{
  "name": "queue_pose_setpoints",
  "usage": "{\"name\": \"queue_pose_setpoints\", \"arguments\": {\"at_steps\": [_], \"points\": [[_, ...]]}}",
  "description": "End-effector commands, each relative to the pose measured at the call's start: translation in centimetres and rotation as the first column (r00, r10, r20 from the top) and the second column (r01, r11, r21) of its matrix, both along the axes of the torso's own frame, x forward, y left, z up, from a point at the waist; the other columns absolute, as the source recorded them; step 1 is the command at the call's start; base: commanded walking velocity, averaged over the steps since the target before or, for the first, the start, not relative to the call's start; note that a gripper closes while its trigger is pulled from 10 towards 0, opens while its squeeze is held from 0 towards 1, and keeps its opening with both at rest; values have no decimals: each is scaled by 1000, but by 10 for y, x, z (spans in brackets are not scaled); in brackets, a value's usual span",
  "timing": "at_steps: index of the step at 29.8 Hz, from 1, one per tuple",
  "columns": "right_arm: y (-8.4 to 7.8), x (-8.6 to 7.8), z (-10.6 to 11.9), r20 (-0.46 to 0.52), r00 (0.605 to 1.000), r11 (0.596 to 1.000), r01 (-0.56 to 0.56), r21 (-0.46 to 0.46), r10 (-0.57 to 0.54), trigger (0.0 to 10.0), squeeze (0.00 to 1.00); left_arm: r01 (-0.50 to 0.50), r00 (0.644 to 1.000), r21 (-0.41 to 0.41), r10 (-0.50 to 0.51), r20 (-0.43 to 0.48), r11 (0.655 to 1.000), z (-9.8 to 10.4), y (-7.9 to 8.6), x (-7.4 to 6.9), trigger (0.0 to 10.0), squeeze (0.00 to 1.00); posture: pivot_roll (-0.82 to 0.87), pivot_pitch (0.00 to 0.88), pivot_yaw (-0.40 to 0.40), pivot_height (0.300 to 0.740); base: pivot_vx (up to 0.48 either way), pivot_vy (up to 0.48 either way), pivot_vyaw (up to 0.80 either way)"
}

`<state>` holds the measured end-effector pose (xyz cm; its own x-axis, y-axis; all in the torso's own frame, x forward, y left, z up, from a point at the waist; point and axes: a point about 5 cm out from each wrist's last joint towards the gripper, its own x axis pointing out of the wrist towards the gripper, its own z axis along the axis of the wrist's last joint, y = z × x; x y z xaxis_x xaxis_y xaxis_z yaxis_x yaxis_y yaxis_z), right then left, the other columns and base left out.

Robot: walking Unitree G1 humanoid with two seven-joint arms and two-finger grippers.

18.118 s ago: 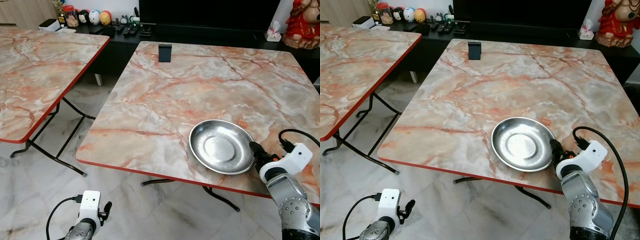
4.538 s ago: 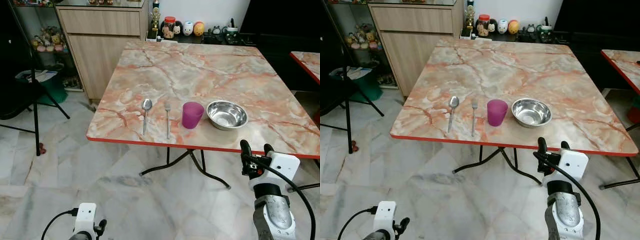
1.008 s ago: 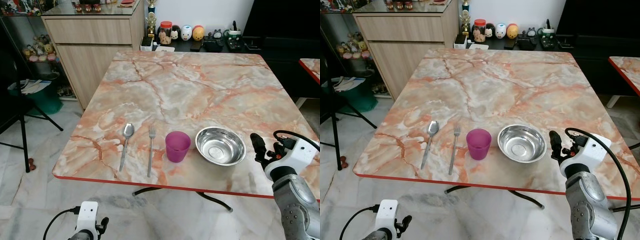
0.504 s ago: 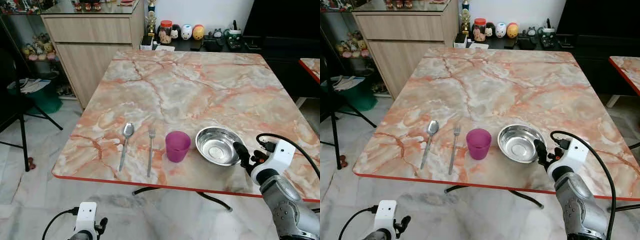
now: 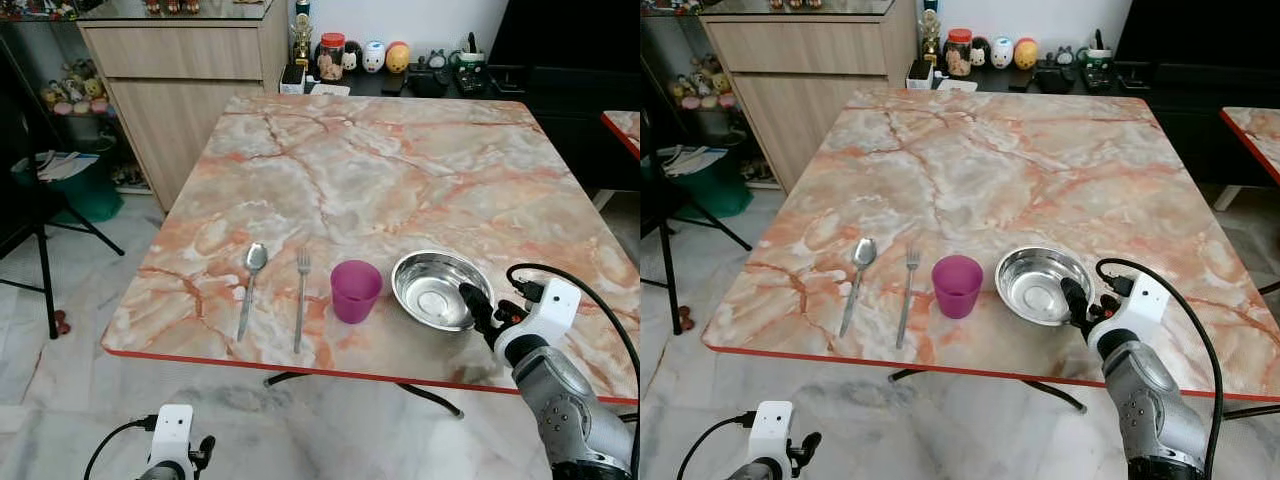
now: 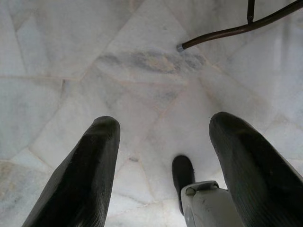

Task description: Setting the table

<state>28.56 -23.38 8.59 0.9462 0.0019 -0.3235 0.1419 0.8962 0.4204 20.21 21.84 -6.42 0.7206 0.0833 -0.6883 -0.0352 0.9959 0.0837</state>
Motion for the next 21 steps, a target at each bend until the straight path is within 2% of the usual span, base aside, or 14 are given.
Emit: {"name": "queue_pose_setpoints", "arguments": {"at_steps": [1, 2, 3, 4, 5, 6, 16, 17, 21], "points": [[-2, 2, 2, 9, 1000, 1000, 12, 14, -13, 10000, 0, -16, 1000, 4, 16, -11, 1000, -2, 3, -5, 10000, 0, 0, 54, -16, 740, 0, 0, 0], [-2, 3, 3, 16, 1000, 1000, 12, 18, -13, 6235, 0, -16, 1000, 5, 16, -10, 1000, -2, 3, -5, 10000, 0, 0, 54, -16, 740, 0, 0, 0], [-2, 3, 4, 18, 1000, 1000, 12, 21, -13, 6235, 0, -16, 1000, 5, 16, -10, 1000, -2, 3, -5, 10000, 0, 0, 54, -16, 740, 0, 0, 0], [-2, 4, 4, 19, 1000, 1000, 11, 20, -12, 3647, 0, -16, 1000, 5, 16, -10, 1000, -2, 3, -5, 10000, 0, 0, 54, -16, 740, 0, 0, 0], [-1, 4, 4, 18, 1000, 1000, 10, 20, -10, 353, 0, -16, 1000, 5, 16, -9, 1000, -2, 3, -5, 10000, 0, 0, 54, -16, 740, 0, 0, 0], [-1, 4, 3, 16, 1000, 1000, 8, 19, -8, 0, 0, -16, 1000, 5, 16, -9, 1000, -2, 3, -5, 10000, 0, 0, 54, -16, 740, 0, 0, 0], [4, 3, 1, 7, 1000, 999, -25, 21, 24, 0, 0, -13, 1000, 4, 13, -4, 1000, -2, 2, -4, 10000, 0, 0, 55, -15, 740, 0, 0, 0], [5, 3, 0, 1, 1000, 999, -26, 21, 26, 10000, 0, -12, 1000, 4, 12, -3, 1000, -1, 2, -4, 10000, 0, 0, 55, -15, 740, 0, 0, 0], [5, 4, -2, -11, 1000, 1000, -20, 23, 21, 10000, 0, -12, 1000, 5, 12, 0, 1000, -1, 2, -3, 10000, 0, 0, 55, -15, 740, 0, 0, 0]]}}
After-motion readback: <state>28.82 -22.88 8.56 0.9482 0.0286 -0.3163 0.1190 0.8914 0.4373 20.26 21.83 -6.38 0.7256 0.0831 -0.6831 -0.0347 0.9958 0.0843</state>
